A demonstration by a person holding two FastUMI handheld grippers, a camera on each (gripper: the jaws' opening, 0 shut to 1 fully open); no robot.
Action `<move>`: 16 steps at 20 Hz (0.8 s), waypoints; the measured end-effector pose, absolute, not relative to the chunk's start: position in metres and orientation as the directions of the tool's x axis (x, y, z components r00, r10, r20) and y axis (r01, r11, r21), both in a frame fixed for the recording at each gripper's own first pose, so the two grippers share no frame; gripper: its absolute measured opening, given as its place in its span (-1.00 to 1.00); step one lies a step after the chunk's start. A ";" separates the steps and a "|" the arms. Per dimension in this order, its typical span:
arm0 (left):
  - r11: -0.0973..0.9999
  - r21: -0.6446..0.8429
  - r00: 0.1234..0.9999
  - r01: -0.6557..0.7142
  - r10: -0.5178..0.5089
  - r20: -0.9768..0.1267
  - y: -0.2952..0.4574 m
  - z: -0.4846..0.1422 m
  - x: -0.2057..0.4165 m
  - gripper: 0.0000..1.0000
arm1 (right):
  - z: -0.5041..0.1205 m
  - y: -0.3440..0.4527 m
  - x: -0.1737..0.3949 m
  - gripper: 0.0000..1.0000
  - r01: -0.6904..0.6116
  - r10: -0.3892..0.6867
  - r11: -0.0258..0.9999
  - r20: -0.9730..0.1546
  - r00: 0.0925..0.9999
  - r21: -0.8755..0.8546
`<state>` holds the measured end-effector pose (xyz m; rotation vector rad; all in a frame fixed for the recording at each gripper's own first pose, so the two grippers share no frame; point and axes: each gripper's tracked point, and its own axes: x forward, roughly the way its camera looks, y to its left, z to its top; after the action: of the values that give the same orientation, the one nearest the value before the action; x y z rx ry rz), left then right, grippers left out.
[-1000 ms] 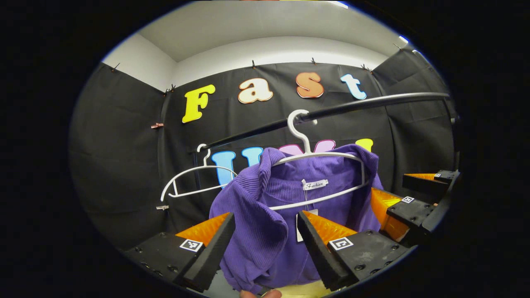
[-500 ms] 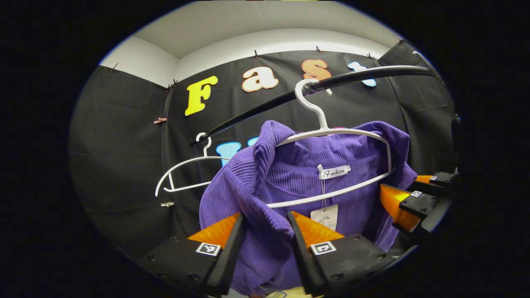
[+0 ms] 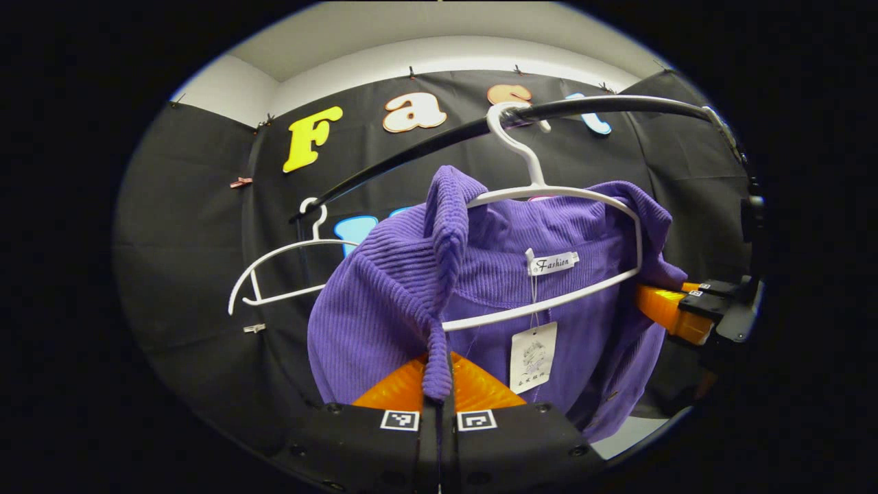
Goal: Grasp the clothes on the hanger with both hands and then place them into the laundry hamper below.
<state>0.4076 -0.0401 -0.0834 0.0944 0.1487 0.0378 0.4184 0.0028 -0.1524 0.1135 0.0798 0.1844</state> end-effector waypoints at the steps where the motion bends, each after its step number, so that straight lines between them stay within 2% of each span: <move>1: 0.995 0.093 0.988 -0.031 0.045 -0.148 -0.037 -0.084 0.406 -0.89 | -0.147 0.004 0.417 -0.82 -0.186 0.192 0.977 -0.049 0.980 0.103; 4: 0.995 0.094 0.987 -0.042 0.056 -0.148 -0.033 -0.086 0.407 -0.90 | -0.141 0.007 0.408 -0.82 -0.203 0.206 0.977 -0.033 0.978 0.071; 5: 0.995 0.090 0.988 -0.037 0.050 -0.147 -0.035 -0.085 0.408 -0.90 | -0.142 0.007 0.409 -0.91 -0.200 0.203 0.977 -0.034 0.979 0.068; 8: 0.997 0.074 0.989 -0.032 0.042 -0.140 -0.038 -0.081 0.404 -0.91 | -0.142 -0.001 0.409 -0.92 -0.181 0.184 0.981 -0.030 0.982 0.073; 10: 0.993 0.094 0.986 -0.065 0.078 -0.144 -0.031 -0.080 0.403 -0.90 | -0.135 -0.016 0.411 -0.92 -0.141 0.141 0.989 0.000 0.990 0.040; 11: 0.992 0.101 0.985 -0.073 0.087 -0.150 -0.029 -0.080 0.402 -0.90 | -0.130 -0.026 0.412 -0.84 -0.117 0.117 0.993 0.018 0.993 0.022; 12: 0.990 0.113 0.984 -0.086 0.103 -0.146 -0.025 -0.077 0.400 -0.91 | -0.122 -0.036 0.413 -0.92 -0.089 0.089 0.996 0.044 0.995 0.000; 16: 0.979 0.148 0.986 -0.142 0.153 -0.069 -0.002 -0.042 0.392 -0.91 | -0.090 -0.083 0.419 -0.92 0.074 -0.063 0.994 0.142 0.988 -0.077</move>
<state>0.3920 -0.0022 -0.0425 0.1431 0.0806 0.1489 0.4194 -0.0825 -0.0901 -0.0823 -0.1402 -0.0686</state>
